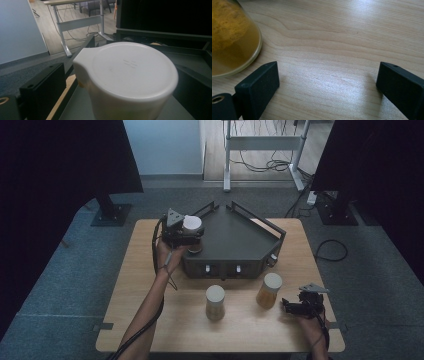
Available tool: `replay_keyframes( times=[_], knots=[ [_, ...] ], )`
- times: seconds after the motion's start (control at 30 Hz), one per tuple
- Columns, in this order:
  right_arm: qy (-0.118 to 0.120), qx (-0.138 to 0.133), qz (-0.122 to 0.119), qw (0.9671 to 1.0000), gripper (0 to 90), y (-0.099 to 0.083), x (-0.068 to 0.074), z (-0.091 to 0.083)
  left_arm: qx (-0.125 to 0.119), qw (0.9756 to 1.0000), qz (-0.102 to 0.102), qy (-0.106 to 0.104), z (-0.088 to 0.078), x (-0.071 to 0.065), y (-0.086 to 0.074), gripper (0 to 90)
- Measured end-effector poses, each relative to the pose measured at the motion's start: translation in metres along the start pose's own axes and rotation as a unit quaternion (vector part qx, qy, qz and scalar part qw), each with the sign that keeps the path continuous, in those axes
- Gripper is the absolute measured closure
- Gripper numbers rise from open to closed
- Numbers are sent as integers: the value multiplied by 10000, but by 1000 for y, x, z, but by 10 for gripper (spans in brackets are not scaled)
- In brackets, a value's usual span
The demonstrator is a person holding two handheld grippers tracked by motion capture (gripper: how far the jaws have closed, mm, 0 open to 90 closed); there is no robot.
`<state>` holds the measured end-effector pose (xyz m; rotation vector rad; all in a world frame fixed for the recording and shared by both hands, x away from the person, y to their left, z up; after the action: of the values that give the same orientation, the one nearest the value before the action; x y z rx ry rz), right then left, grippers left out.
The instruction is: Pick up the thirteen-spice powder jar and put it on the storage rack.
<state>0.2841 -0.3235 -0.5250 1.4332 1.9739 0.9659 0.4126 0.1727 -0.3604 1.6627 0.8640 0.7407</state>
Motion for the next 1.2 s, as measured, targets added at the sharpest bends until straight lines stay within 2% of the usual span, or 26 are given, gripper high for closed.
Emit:
replay_keyframes(
  times=[0.33, 0.8, 1.2],
  knots=[
    [2, 0, -2, 10000, 40, 0, 0, 0, -99, 9999, -55, -13, -18, 5, 5, 34],
    [1, 2, 0, 10000, 39, 0, 0, 0, -158, 9998, -95, -23, -43, 12, 2, 34],
    [-3, 1, -1, 10000, 39, 0, 0, 0, -228, 9997, -12, 4, -68, 14, -1, 37]
  ],
)
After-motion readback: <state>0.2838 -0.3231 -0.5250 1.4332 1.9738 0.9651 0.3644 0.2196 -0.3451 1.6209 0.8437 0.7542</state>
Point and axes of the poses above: each handheld gripper's, and its own axes: z roughly forward along the jaws, y roughly out of its top, x roughly to its left, the point moved 8 cm from there along z, roughly forward along the jaws, and after that the axes turned 4 degrees about -x, right-handed, at the moved point
